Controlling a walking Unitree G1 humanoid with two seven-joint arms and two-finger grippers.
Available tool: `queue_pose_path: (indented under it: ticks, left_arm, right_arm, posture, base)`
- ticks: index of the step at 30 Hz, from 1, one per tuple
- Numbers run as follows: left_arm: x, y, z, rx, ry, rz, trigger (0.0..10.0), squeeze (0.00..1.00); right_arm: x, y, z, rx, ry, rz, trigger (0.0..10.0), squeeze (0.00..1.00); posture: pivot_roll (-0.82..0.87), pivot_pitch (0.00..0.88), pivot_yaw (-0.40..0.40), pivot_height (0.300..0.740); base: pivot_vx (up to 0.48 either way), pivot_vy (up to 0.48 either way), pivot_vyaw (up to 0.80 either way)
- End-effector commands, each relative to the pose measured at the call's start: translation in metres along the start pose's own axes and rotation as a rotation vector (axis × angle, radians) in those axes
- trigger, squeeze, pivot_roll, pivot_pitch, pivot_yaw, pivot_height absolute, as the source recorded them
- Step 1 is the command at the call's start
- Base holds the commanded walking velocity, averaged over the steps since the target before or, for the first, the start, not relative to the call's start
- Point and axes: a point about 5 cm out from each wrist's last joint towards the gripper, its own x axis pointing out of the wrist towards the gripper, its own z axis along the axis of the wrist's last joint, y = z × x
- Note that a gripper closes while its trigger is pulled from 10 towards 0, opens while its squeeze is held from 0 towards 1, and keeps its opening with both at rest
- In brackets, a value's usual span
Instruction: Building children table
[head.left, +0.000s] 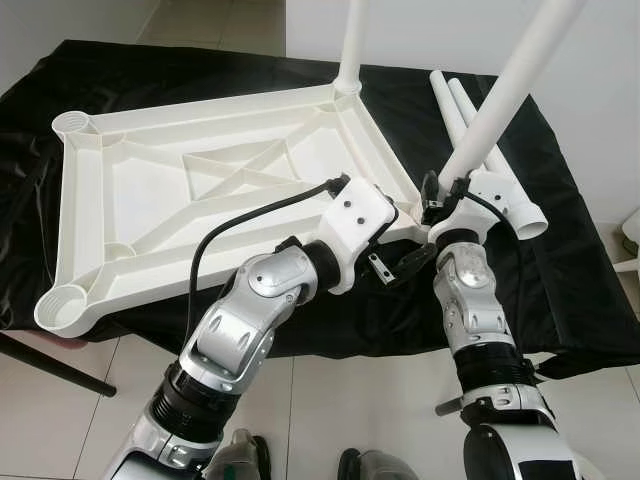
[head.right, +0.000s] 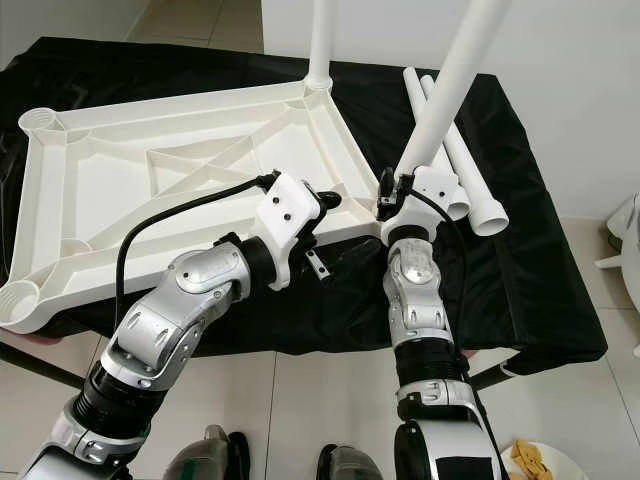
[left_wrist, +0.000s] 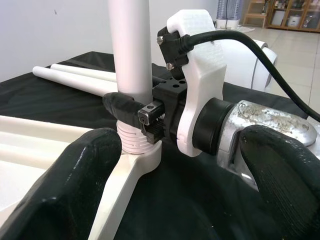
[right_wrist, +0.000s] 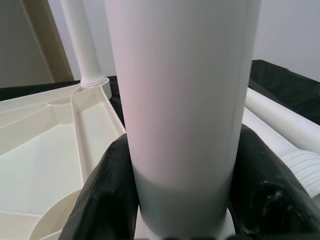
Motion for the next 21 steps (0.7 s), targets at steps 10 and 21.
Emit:
queue_pose_path:
  ticks: [10,21]
  left_arm:
    - [0.0,-0.001,0.004,0.002,-0.013,-0.006,10.0,0.0]
    - [0.001,-0.002,0.005,0.002,-0.016,-0.008,10.0,0.0]
  right_arm:
    - [-0.016,-0.019,-0.031,0.016,0.161,-0.258,10.0,0.0]
    - [-0.01,-0.02,-0.028,0.01,0.175,-0.353,10.0,0.0]
  posture:
    - [0.04,0.128,-0.003,0.74]
    - [0.04,0.127,-0.004,0.74]
  base:
    - [0.0,0.0,0.0]
    - [0.0,0.0,0.0]
